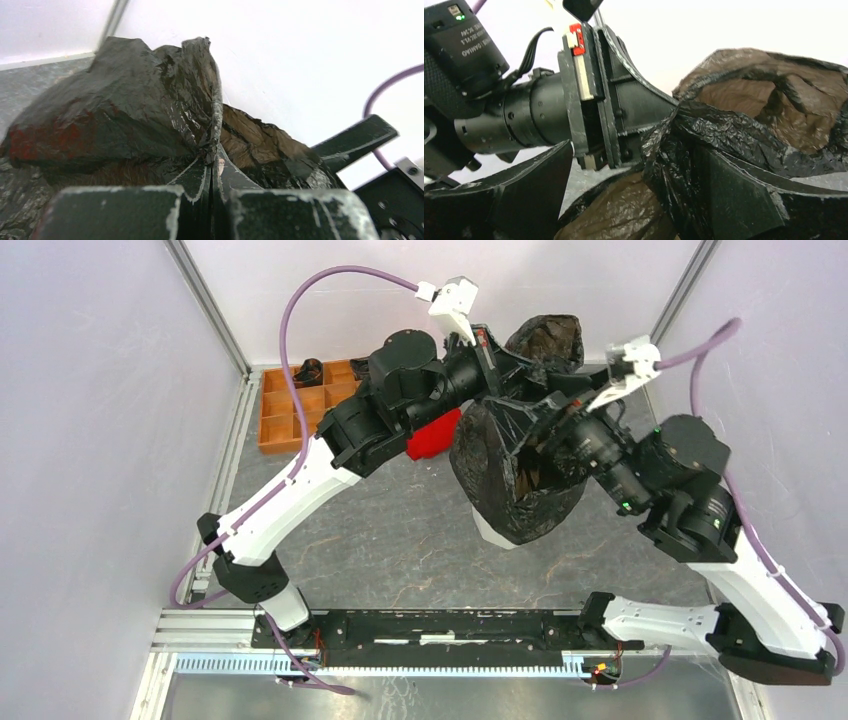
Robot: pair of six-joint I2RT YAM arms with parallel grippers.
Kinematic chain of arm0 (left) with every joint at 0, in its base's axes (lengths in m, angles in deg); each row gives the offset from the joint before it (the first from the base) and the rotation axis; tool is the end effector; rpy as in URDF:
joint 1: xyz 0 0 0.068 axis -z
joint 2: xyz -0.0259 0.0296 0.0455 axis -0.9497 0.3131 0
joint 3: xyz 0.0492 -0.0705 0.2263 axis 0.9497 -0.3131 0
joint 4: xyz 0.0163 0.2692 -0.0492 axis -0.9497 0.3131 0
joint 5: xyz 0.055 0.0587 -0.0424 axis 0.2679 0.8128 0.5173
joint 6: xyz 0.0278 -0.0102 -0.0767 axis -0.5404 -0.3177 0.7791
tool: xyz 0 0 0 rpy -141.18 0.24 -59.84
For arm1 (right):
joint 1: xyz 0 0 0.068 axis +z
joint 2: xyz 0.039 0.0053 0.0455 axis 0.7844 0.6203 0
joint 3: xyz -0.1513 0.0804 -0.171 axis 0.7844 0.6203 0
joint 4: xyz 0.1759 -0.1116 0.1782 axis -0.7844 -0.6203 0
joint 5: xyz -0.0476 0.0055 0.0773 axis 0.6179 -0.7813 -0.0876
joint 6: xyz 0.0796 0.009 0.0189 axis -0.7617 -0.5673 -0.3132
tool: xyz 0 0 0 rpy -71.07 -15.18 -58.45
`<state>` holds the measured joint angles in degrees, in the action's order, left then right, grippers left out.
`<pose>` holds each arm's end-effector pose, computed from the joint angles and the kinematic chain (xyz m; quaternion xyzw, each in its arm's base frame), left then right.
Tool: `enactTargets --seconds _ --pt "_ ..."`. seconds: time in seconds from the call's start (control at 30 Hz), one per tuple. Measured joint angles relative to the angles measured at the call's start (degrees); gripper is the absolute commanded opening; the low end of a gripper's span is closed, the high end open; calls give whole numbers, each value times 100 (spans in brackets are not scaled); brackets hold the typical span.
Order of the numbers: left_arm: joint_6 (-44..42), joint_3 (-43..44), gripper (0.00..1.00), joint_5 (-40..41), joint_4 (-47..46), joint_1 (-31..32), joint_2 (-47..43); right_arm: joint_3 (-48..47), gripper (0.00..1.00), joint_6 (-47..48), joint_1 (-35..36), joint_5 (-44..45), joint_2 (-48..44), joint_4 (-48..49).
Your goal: Put the trash bags into the trash bin
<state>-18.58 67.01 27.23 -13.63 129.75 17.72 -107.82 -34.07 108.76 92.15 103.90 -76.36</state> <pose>0.2109 -0.3308 0.5207 0.1087 0.6728 -0.5266 0.5081 0.1371 0.1656 0.5287 -0.1039 0.6225 0.3485 0.6930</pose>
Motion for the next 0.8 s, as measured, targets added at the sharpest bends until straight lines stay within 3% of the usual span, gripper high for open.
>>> enactTargets --seconds 0.03,0.07,0.13,0.17,0.23,0.27,0.6,0.7,0.8 --pt "-4 0 2 35 -13 9 0 -140 98 31 0 20 133 -76" --pt "-2 0 2 55 -2 2 0 -260 89 50 0 37 234 -109" --pt "0 0 2 96 -7 -20 0 -422 51 136 0 85 407 -149" --pt "-2 0 2 120 -9 -31 0 -428 39 197 0 136 435 -151" --pt "-15 0 3 181 15 -22 15 -417 35 260 59 26 450 -133" --pt "-11 0 3 232 37 -28 22 -407 36 293 96 20 439 -138" --pt "-20 35 3 262 70 20 11 -127 89 730 44 24 245 37" --pt "-24 42 2 278 79 35 -4 118 97 817 22 -76 52 205" --pt "-26 42 2 330 70 37 -28 391 98 844 15 -116 -260 210"
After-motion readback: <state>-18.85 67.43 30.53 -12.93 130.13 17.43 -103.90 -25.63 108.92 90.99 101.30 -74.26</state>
